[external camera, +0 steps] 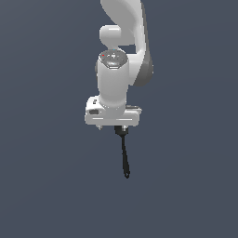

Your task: Pick up the object and move it to a goal position.

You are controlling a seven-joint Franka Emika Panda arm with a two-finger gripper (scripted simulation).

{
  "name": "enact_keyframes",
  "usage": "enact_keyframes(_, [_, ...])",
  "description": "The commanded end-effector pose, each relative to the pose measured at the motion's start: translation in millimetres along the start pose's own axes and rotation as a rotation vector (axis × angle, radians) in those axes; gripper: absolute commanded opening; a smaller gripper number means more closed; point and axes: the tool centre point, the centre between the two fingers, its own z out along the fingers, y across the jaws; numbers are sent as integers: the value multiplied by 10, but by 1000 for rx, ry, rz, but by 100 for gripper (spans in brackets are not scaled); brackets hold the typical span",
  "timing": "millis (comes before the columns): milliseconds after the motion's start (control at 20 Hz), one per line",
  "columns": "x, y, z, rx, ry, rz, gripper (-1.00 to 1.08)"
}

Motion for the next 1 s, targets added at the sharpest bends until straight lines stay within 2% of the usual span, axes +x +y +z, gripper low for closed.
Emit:
enact_keyframes(0, [-1,8,-9,-1,0,1,100])
enact_keyframes(400, [15,-103,182,7,-5,-24,100])
enact_keyframes(950, [-6,-551,941,45,-27,-117,100])
